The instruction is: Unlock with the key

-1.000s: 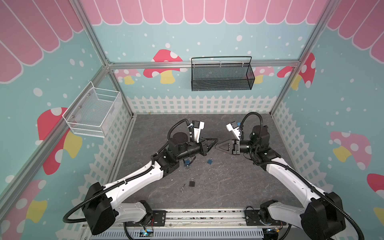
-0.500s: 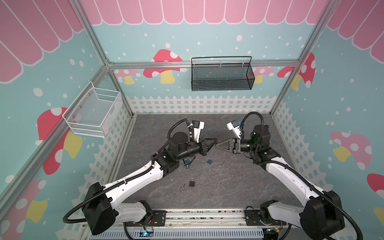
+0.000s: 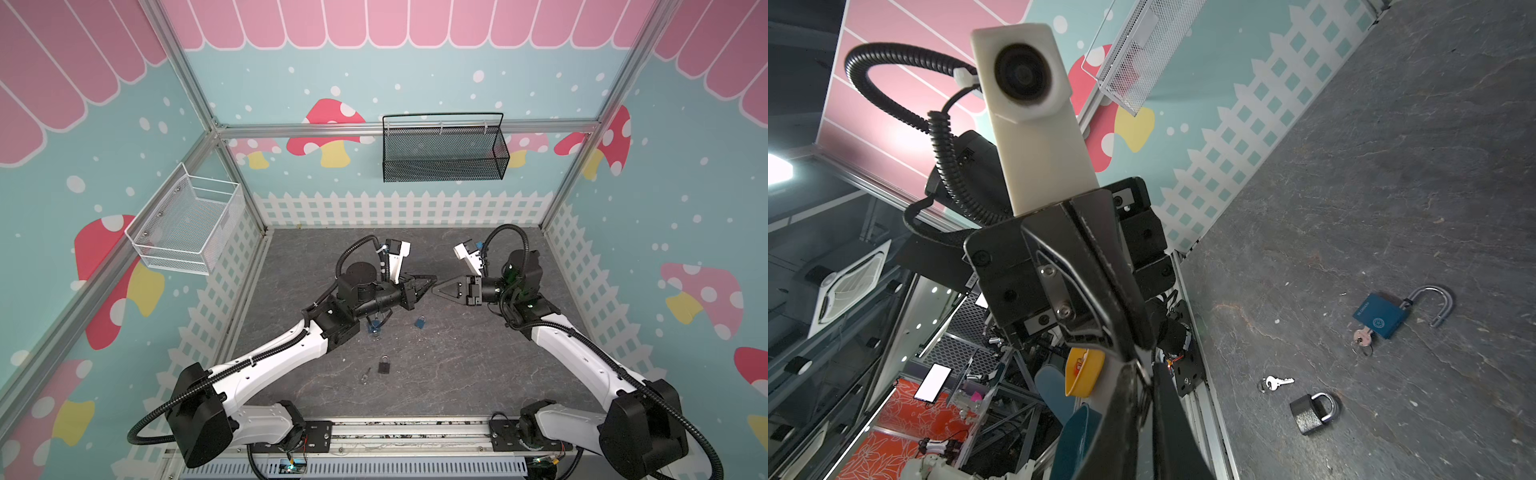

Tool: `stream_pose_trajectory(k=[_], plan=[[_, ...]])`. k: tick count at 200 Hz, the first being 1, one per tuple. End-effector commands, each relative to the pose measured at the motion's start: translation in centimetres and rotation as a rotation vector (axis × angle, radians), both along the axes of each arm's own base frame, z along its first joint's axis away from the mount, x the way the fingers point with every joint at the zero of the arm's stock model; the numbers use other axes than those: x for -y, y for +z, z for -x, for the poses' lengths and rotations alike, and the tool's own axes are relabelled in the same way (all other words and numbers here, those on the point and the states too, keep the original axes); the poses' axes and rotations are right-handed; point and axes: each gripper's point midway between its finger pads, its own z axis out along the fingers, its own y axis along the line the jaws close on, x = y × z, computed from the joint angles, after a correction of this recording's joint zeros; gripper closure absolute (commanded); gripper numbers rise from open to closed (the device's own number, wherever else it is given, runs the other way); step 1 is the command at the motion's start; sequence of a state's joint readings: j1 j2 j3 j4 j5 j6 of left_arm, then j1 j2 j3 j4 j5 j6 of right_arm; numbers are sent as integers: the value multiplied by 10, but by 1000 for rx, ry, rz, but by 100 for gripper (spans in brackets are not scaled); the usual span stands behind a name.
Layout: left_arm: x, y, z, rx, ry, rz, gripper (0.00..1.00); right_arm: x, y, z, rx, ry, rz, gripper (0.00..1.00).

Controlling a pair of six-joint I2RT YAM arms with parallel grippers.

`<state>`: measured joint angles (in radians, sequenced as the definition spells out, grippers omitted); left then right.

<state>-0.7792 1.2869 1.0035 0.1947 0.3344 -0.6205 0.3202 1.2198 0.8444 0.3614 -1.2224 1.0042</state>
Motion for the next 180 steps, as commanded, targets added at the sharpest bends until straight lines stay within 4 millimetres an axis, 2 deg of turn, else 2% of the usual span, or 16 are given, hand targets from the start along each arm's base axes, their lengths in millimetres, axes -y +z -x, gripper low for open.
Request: stream_pose_trajectory(k=[1,95,122,132,156,180], plan=[[1,3,-3,15,-8,-11,100,0,2,2,23,18,-13,91],[2,7,-1,30,-21,-12,100,0,10,3,41,22,-28,100],[2,10,-2,33,-15,-10,100,1,13,4,56,20,-32,100],[0,11,-3,29,-4,-13,92,1,13,5,61,17,-32,100],[-4,16,-4,30,18,-4,66,2,12,4,74,5,-30,100],[-8,19,-4,18,39,21,54,3,10,1,90,-34,-24,100]])
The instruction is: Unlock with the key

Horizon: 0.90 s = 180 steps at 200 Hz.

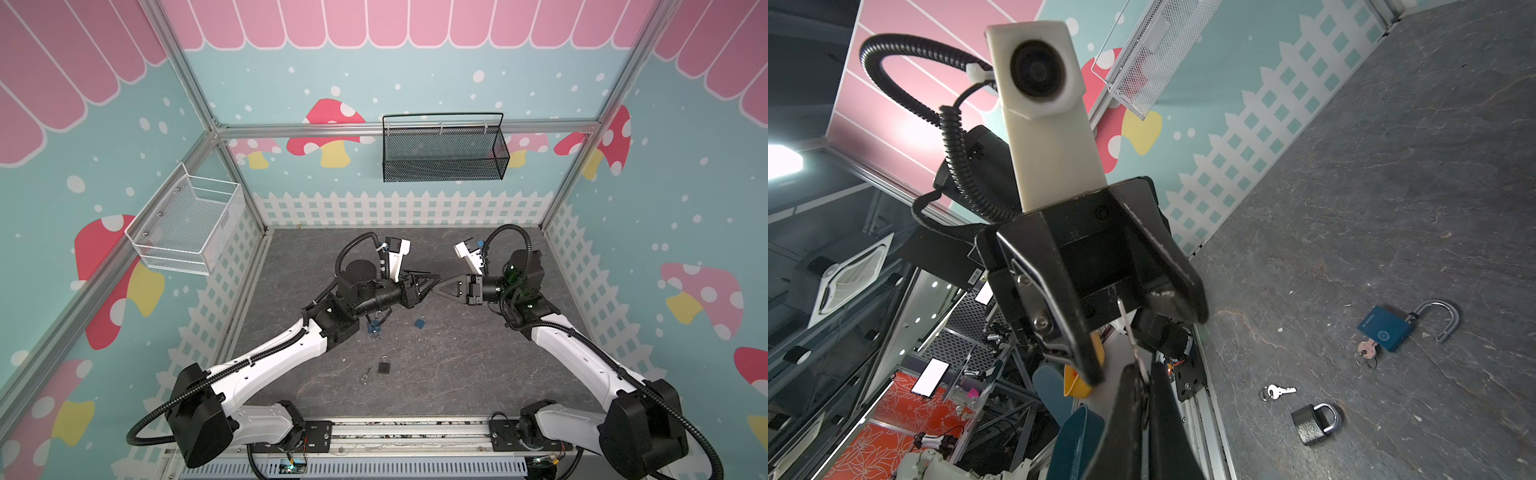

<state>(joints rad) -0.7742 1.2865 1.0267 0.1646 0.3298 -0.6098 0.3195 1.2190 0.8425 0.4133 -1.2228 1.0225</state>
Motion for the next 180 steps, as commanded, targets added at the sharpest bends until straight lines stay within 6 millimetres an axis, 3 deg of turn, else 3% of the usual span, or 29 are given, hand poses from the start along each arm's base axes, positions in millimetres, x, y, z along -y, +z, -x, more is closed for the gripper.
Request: stream_pose_trajectory(k=[1,35,63,98,136,180], plan=[[-7,15,-2,11,32,32,54,3,3,1,59,-36,-7,100],[-14,20,-3,-27,74,119,47,7,-5,-9,95,-133,46,100],[-28,6,-15,-118,190,109,46,16,-19,-24,144,-261,134,100],[-40,-38,-26,-266,309,-9,45,28,-43,-31,152,-362,232,100],[-37,-92,-29,-403,332,-197,45,45,-72,-34,85,-454,359,100],[-26,-151,-32,-454,306,-452,44,61,-136,-20,-150,-486,493,100]])
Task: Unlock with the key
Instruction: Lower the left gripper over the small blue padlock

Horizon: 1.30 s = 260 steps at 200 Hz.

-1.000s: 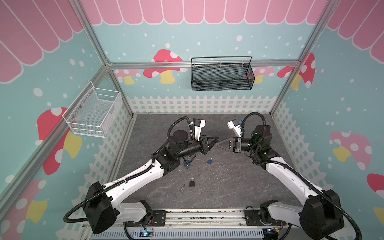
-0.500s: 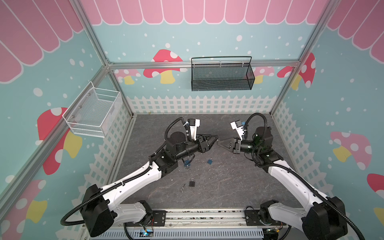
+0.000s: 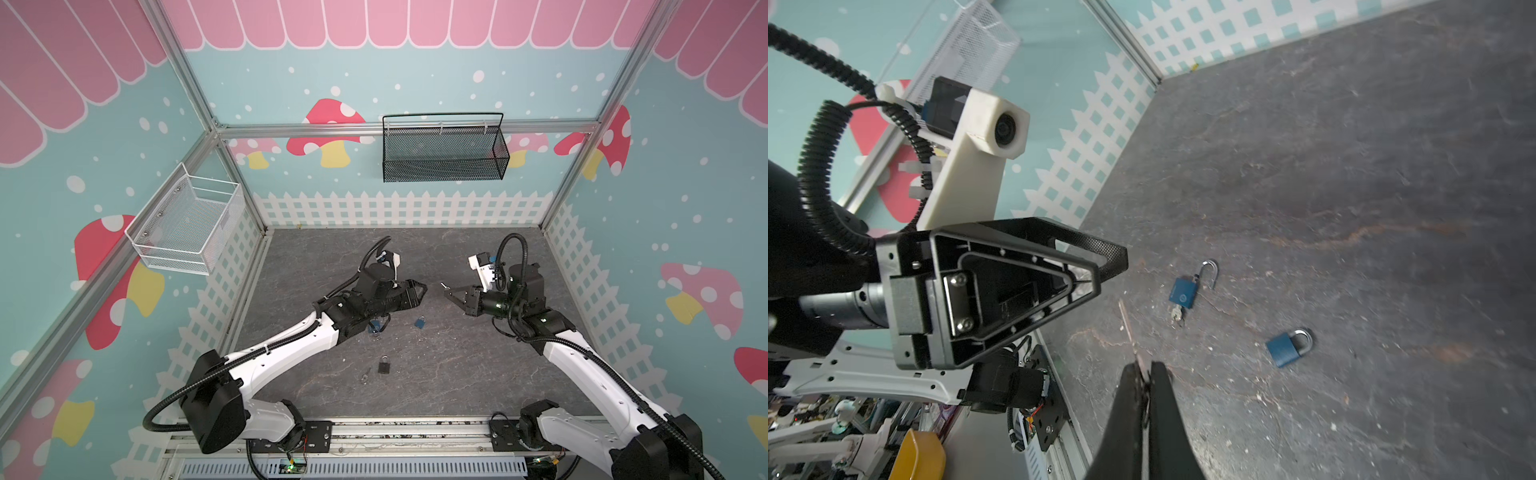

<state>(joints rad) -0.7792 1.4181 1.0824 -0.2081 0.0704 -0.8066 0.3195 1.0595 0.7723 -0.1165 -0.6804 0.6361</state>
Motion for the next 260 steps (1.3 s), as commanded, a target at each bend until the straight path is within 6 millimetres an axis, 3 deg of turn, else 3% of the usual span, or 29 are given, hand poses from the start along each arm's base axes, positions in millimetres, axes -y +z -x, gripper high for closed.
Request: stream_pose_trajectory(k=[1,47,82,157,231,260], plan=[[-2,-36,2,-68,-29,-180,44,16,-51,13,-174,-63,84,100],[20,-91,-2,-122,-156,-426,41,28,-111,37,-329,-106,124,100],[25,-128,-12,-150,-195,-577,40,33,-134,44,-363,-111,157,100],[31,-179,-14,-236,-187,-692,40,38,-139,45,-335,-118,185,100],[38,-196,-8,-267,-186,-742,41,30,-137,48,-346,-70,155,100],[31,-200,-9,-286,-142,-780,44,29,-139,49,-352,-62,153,100]])
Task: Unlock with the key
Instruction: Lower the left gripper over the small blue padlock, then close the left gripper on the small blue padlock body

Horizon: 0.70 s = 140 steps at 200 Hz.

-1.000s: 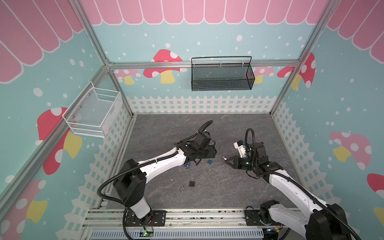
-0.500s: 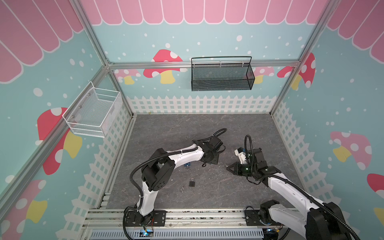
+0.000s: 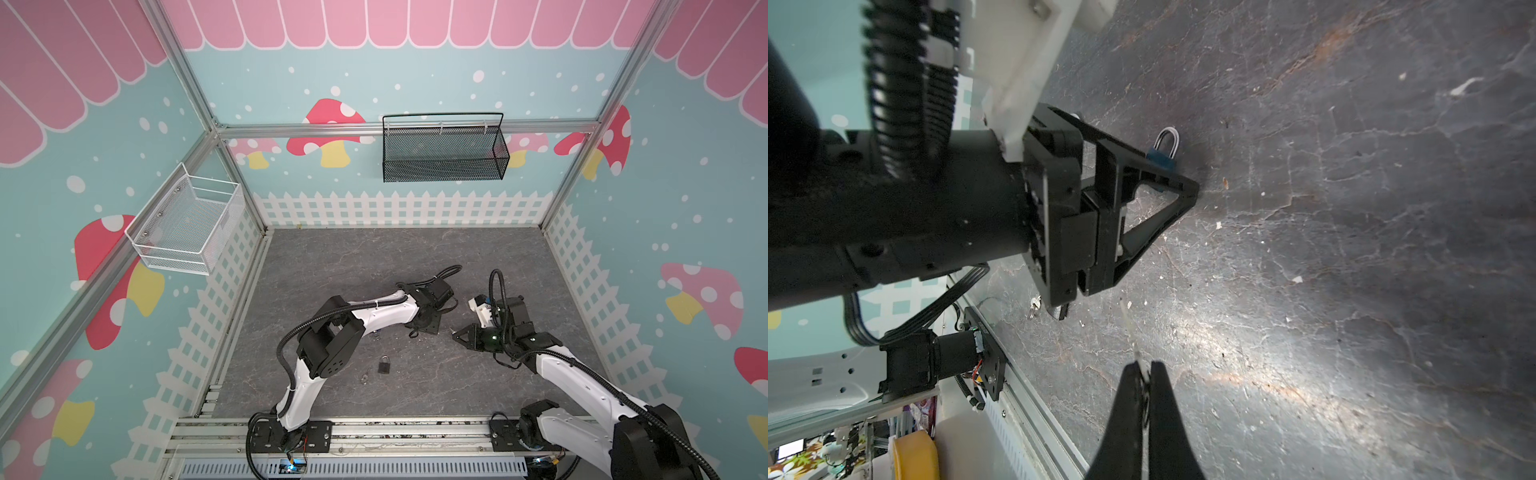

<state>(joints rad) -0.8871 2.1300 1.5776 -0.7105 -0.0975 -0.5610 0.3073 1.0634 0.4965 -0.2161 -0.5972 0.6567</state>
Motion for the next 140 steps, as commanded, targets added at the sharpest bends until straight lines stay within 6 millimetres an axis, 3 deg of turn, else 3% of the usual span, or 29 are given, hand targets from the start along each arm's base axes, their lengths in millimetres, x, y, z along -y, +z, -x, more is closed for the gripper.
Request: stream_pose_trajectory(k=[1,102,140], plan=[[-7,-3,-1,5,45,-61,44,-1,-2,2,6,24,-9,100],[-12,-22,-2,4,120,-154,60,-1,-6,4,-18,20,-15,100],[-23,-25,1,3,133,-198,63,-2,-6,3,-19,21,-17,100]])
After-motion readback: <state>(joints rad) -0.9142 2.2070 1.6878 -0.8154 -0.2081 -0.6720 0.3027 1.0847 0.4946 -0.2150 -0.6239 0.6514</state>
